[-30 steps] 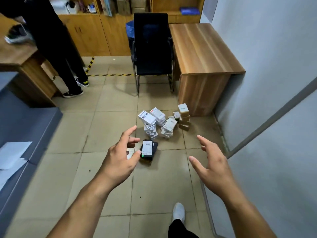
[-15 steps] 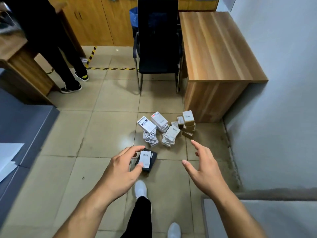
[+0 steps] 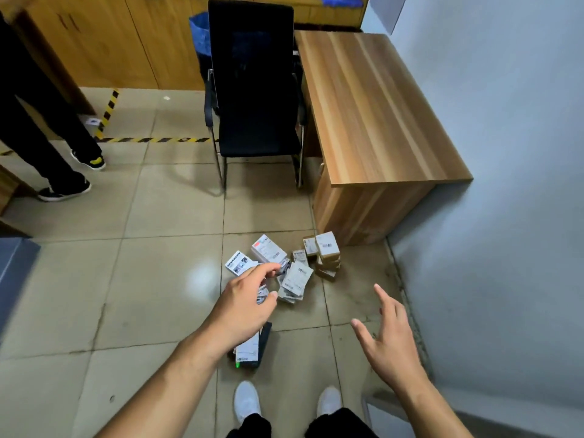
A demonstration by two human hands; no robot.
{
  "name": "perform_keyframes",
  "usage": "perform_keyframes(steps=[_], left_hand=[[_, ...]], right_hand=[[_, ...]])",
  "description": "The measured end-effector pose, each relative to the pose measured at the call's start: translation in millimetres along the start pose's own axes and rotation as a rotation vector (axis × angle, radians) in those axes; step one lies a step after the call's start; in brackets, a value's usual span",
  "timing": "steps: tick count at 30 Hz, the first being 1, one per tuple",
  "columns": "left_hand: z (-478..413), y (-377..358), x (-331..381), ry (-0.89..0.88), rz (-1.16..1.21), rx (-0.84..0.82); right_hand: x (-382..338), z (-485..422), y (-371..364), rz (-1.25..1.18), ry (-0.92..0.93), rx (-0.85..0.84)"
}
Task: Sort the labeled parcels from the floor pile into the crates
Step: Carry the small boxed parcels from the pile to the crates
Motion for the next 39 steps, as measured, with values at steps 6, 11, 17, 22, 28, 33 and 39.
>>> perform_keyframes(steps=[6, 11, 17, 22, 28, 33, 39], left_hand=[[-70, -32, -27, 0.074, -0.050, -0.082], [-138, -87, -49, 0.185, -0.121, -0.101], [-251, -185, -101, 0.344, -0.202, -0.117], [-371, -285, -155, 0.342, -0.176, 0.039], [-475, -399, -236, 0.478, -0.307, -0.014], [-519, -460, -289, 0.646, -0.436, -0.169], [-534, -507, -332, 0.723, -0.322, -0.103]], right_hand=[[29, -78, -33, -0.030, -0.104, -0.060], [74, -168, -75, -0.066, -0.188, -0.139], [164, -291, -133, 0.005, -0.300, -0.235], [226, -387, -166, -0.008, -0.357, -0.166], [273, -462, -223, -0.063, -0.323, -0.155], [299, -492, -264, -0.063, -0.285, -0.174], [316, -515, -303, -0.073, -0.262, -0.176]])
Point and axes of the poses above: each hand's wrist, its own z-axis away from the middle knuckle, its own y-axis out of the back of the hand, x = y × z, the point moved 2 cm from there along -z, towards the middle knuckle, and after that the axes turned 10 degrees about -y, right-handed, at the moved point
